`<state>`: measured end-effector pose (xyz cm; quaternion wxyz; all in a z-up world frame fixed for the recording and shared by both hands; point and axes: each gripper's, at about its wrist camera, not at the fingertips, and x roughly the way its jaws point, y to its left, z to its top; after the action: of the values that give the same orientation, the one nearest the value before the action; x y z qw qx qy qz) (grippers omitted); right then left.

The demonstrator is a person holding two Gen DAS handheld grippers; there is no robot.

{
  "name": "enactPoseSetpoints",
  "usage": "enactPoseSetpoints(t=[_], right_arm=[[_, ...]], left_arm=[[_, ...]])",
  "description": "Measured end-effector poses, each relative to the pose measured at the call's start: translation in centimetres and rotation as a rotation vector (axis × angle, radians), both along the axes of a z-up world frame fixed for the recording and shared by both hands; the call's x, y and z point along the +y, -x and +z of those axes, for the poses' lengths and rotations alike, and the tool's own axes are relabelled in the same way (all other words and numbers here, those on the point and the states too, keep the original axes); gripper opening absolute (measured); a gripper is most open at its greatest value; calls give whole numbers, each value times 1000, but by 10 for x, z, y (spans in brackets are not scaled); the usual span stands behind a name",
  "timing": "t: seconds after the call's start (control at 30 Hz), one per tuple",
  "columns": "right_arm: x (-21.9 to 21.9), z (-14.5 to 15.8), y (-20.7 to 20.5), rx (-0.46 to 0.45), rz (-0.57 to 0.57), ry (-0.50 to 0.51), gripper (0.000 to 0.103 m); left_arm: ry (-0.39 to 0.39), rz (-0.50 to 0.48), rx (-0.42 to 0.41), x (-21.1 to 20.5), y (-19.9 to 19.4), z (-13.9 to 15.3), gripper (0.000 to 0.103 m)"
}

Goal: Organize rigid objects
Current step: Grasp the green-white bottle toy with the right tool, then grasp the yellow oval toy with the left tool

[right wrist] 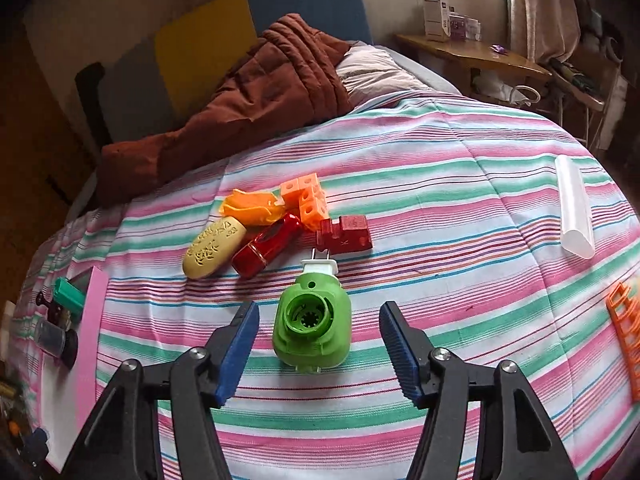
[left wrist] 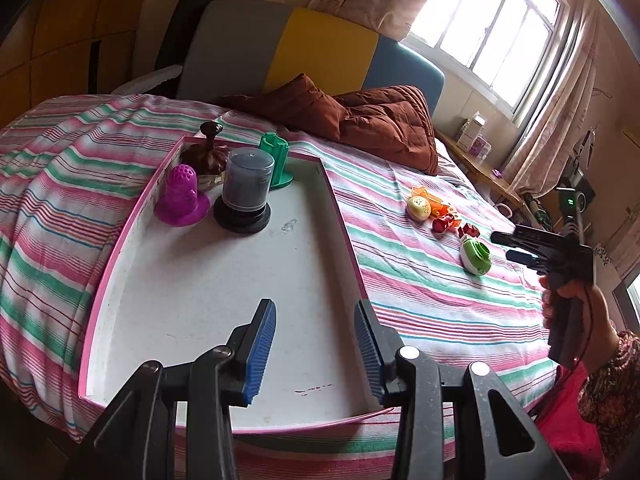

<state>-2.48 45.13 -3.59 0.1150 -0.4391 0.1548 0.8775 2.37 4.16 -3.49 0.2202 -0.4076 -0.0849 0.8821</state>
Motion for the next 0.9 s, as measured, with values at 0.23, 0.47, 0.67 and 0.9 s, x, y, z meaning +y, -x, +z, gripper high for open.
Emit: enactPoseSetpoints(t=[0.23,0.47,0.67,0.9], right_arm=[[-5,-42,20,-80,-19,-8,53],[-2,-44,-11,-11,-16,-103,53],[9,-52,-31,44,-58,-108,53],[7,-53,-33,66,-64,-124,53]], left_arm=[[14,-6,4,3,-1,5,41],[12,-41,-16,23,8,15,41],[65,-160,4,78,19,30,45],[111,-315,-45,157,65,30,61]])
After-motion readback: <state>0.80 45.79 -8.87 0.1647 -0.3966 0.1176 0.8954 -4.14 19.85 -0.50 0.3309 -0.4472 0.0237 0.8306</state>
